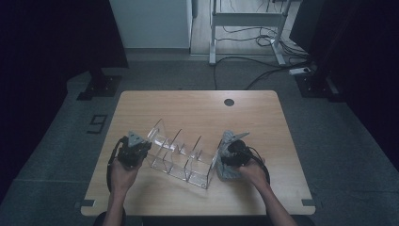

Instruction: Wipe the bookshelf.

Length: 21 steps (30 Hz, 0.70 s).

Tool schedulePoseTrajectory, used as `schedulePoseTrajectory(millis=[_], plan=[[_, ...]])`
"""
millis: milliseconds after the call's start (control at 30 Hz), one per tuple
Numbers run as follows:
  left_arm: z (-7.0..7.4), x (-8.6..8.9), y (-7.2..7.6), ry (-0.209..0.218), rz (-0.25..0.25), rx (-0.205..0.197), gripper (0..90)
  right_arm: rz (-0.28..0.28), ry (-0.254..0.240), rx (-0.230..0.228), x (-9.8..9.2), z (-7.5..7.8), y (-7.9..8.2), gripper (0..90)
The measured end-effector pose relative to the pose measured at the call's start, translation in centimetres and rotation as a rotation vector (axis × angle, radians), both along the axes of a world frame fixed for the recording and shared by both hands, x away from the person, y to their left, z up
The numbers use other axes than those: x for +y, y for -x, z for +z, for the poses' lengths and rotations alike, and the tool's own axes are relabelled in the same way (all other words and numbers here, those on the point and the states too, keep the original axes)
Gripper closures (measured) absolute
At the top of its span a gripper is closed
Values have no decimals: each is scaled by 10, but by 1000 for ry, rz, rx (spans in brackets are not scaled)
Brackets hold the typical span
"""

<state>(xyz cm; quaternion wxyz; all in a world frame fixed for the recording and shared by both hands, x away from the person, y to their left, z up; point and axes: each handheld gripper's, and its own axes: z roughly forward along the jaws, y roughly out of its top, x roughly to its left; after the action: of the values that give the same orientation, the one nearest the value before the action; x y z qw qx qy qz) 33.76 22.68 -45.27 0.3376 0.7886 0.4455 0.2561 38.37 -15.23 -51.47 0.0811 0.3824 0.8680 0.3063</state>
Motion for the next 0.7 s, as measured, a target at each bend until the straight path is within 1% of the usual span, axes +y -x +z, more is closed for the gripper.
schedulePoseTrajectory(millis=[67, 100, 233, 400, 433, 567, 600, 700], plan=[[0, -2, 0, -12, 13, -8, 845, 6, 10, -2, 2, 2, 3, 630], [-1, -3, 0, -8, 25, -11, 844, 11, 14, -6, 2, 3, 4, 630], [-1, -4, 0, -3, 38, -13, 845, 30, 15, -7, 4, 5, 12, 629], [-2, -4, 0, 1, 41, -13, 845, 46, 2, 1, 5, 6, 18, 629], [-2, -4, 0, 2, 43, -13, 845, 55, -2, 9, 6, 6, 21, 629], [-2, -4, 0, 2, 44, -12, 845, 75, -10, 16, 8, 7, 25, 629], [-2, -4, 0, 2, 44, -13, 845, 93, -14, 20, 9, 7, 29, 629], [-1, -4, 0, -2, 42, -11, 844, 107, -20, 27, 10, 7, 34, 629]])
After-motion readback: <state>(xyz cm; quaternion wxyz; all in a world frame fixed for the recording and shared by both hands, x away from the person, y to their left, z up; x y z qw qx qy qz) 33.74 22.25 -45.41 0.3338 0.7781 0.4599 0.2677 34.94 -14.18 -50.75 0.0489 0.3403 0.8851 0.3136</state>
